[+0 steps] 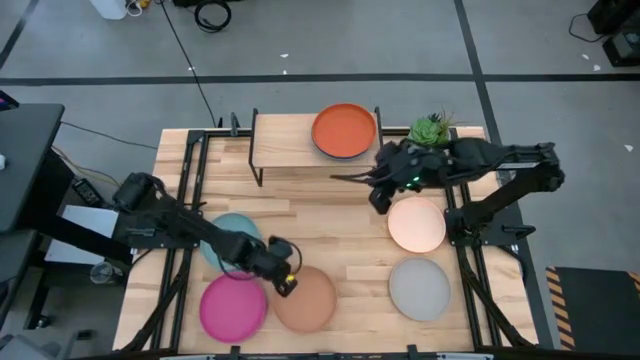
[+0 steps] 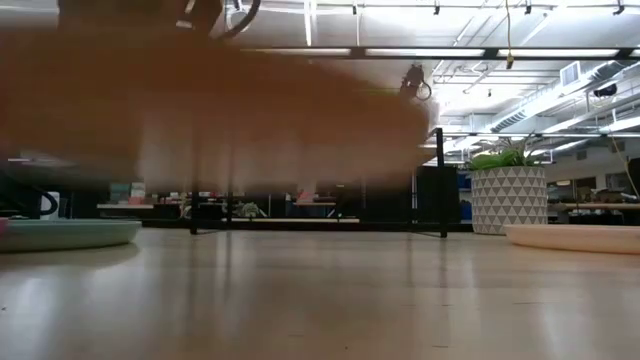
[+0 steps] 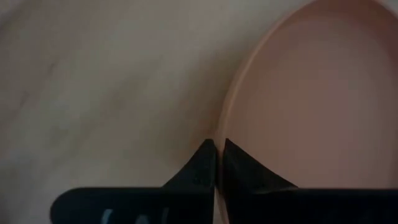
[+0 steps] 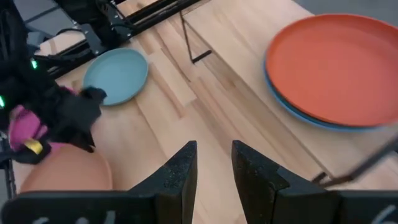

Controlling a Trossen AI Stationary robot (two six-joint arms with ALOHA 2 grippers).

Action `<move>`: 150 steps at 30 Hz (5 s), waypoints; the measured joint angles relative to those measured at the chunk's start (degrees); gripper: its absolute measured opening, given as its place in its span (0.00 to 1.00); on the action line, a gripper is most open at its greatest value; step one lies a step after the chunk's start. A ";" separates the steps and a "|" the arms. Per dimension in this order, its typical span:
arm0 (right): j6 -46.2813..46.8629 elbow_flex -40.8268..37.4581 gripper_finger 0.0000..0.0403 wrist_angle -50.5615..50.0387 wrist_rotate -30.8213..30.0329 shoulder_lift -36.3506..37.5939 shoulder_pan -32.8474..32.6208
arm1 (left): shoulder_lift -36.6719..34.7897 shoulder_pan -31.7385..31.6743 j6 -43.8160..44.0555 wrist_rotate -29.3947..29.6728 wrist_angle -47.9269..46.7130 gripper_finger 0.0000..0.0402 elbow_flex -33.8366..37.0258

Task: Place and stack plates onto a shelf
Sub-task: Put the brown plate on the shelf, then stack the light blue plate into the brown plate on the shelf

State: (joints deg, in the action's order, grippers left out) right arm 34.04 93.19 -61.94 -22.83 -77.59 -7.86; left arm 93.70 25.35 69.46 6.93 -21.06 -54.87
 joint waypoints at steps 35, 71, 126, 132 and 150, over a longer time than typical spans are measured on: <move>-2.10 -0.09 0.27 -3.06 -5.97 4.07 2.88 | -8.42 -72.45 -54.64 -2.54 -43.83 0.04 -35.32; 1.93 -0.11 0.27 -1.83 -5.73 3.59 5.41 | -0.27 -69.71 -56.57 0.45 -35.08 0.10 -35.30; -4.22 -0.13 0.27 -0.19 -1.51 3.61 5.37 | -28.44 -42.90 -43.13 -7.92 -30.61 0.35 20.52; -4.10 -0.13 0.27 -0.05 -1.51 3.61 5.36 | -28.47 -45.28 -44.36 -7.19 -29.51 0.35 21.66; -3.58 -0.13 0.27 0.87 -1.60 3.61 5.36 | -20.22 -46.01 -46.09 -6.99 -28.99 0.35 21.63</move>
State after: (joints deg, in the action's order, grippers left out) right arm 30.46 93.06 -61.07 -24.43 -73.97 -2.50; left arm 73.48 -20.67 23.37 -0.06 -50.05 -33.24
